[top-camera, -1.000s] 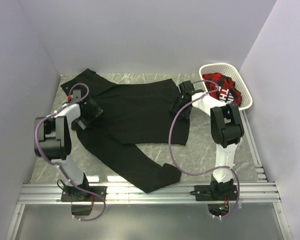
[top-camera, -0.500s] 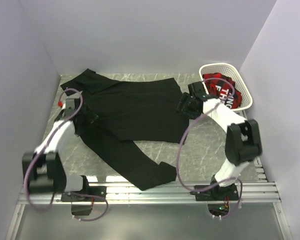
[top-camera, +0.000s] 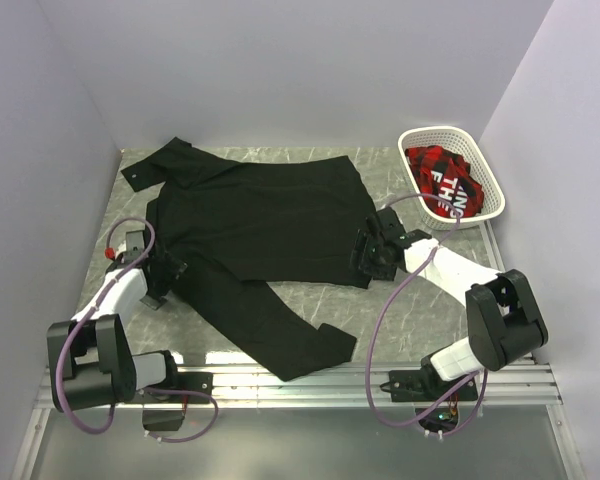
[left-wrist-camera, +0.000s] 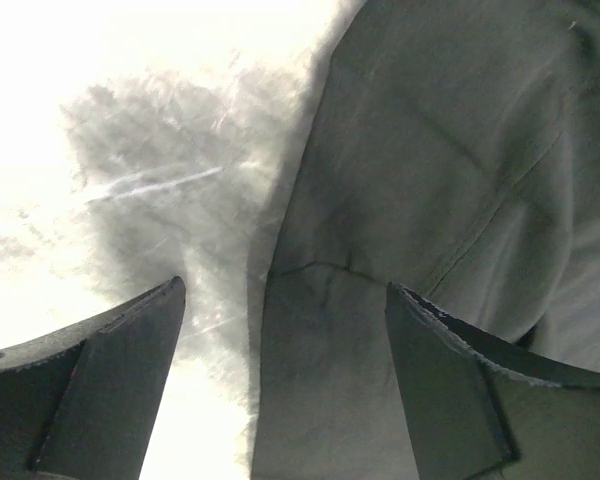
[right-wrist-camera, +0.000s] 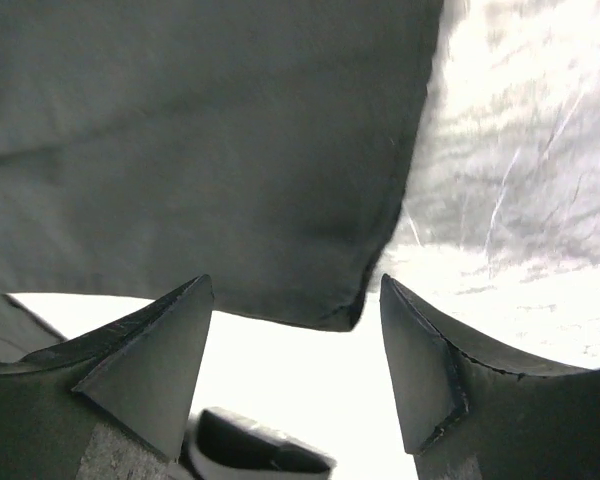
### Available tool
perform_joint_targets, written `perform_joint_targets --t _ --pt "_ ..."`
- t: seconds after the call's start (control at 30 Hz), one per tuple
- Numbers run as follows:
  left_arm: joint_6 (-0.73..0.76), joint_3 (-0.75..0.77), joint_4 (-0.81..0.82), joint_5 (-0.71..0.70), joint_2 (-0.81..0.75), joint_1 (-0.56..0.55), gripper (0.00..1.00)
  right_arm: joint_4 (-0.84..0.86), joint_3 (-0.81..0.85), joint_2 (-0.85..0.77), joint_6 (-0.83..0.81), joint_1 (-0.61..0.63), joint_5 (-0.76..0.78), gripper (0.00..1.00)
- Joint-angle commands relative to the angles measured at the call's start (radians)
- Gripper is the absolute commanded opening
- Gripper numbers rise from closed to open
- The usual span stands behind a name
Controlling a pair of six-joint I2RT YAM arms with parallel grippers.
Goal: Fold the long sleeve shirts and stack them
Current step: Flatten the shirt out, then fold the shirt
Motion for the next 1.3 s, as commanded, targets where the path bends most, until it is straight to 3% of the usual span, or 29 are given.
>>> perform_joint_targets --t 0.0,0.13,0.23,0.27,0.33,0.37,0.47,0.5,0.83,1.27 --pt "-0.038 -0.004 0.084 0.027 0.024 0.004 0.86 0.069 -0.035 -0.042 0.003 0.012 -0.002 0.74" --pt "-0.05 -0.007 0.108 0.041 0.071 0.004 0.78 0.083 -0.049 -0.04 0.0 0.013 -0.002 0.74" --pt "-0.059 -0.021 0.124 0.058 0.091 0.004 0.64 0.078 -0.042 -0.038 -0.003 0.018 0.009 0.73" --pt "-0.061 -0.024 0.125 0.061 0.09 0.003 0.54 0.078 -0.041 -0.038 -0.004 0.019 0.015 0.73" --pt "-0.058 -0.025 0.119 0.067 0.084 0.004 0.42 0.08 -0.035 -0.025 -0.015 0.019 0.015 0.73" --pt "-0.053 -0.024 0.114 0.069 0.067 0.004 0.28 0.077 -0.03 -0.017 -0.018 0.021 0.017 0.73" --pt "-0.033 0.005 0.073 0.064 0.023 0.004 0.05 0.063 -0.012 0.009 -0.035 0.022 0.007 0.73" --pt "-0.027 0.013 0.043 0.061 0.009 0.004 0.02 0.057 -0.001 0.014 -0.039 0.022 0.008 0.73" --pt "0.037 0.105 -0.16 0.032 -0.203 0.004 0.02 -0.087 0.025 -0.002 0.014 0.047 0.095 0.73" --pt "0.079 0.137 -0.277 0.067 -0.323 0.004 0.03 -0.037 -0.018 0.0 0.221 0.047 0.078 0.75"
